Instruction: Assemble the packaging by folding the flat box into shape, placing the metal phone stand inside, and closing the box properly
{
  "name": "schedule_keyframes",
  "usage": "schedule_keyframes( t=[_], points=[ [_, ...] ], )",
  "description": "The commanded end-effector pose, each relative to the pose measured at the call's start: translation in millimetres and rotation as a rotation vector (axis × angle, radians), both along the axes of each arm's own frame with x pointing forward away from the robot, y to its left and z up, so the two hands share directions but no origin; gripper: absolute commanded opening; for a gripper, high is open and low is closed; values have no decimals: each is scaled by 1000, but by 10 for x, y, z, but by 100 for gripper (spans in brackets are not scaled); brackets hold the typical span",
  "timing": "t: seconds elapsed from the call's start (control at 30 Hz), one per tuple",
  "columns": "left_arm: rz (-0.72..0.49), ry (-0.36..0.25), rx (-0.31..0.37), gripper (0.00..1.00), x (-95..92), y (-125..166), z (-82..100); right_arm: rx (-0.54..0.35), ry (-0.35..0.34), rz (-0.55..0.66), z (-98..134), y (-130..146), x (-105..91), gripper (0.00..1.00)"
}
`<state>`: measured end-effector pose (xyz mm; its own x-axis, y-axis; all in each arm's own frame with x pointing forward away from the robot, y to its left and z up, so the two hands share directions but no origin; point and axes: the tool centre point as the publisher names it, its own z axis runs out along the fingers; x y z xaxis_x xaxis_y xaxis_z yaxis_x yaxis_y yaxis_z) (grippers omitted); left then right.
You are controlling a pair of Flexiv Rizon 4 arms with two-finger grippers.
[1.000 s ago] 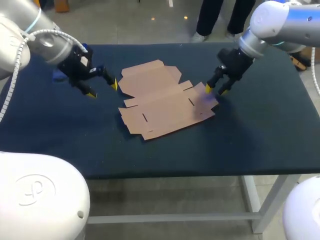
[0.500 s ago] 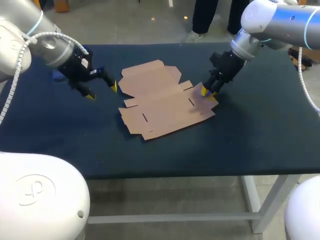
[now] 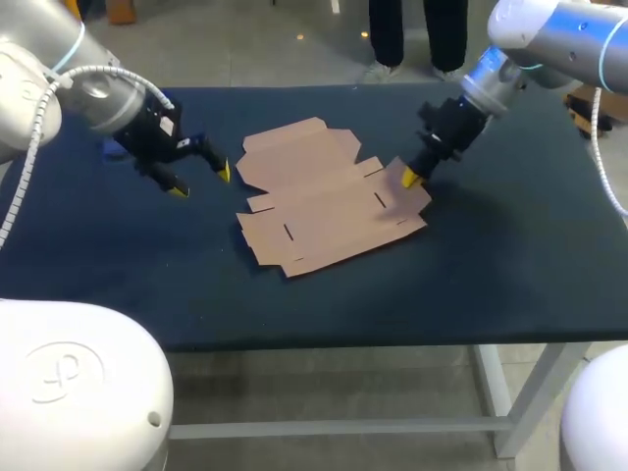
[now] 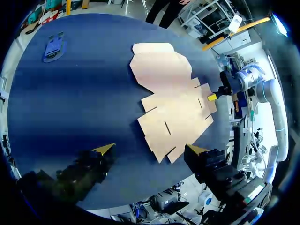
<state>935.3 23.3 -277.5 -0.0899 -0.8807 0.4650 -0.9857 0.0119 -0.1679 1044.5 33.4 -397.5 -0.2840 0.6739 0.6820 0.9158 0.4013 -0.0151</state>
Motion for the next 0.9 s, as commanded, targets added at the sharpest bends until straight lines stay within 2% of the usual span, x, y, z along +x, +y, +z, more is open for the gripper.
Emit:
schedule_keyframes(
  t=[0.03,0.3,0.53,0.57,0.7,0.77,0.83,0.9],
  points=[
    [-3,4,2,100,3,2,-8,35,-83,-110,43,-34,-236,0],
    [-8,7,2,100,-14,17,-23,34,-103,-226,80,52,-479,0],
    [-11,2,1,100,-39,42,-15,34,-115,-279,84,138,-643,0],
    [-12,1,1,100,-42,45,-15,33,-112,-286,79,145,-661,6],
    [-14,-1,1,100,-51,55,-18,38,-100,-314,61,158,-727,15],
    [-14,0,0,100,-51,59,-24,42,-96,-313,50,161,-747,27],
    [-15,1,-1,100,-51,63,-27,37,-86,-295,45,165,-757,46],
    [-15,2,-1,100,-50,63,-28,27,-72,-281,40,158,-755,84]
  ],
)
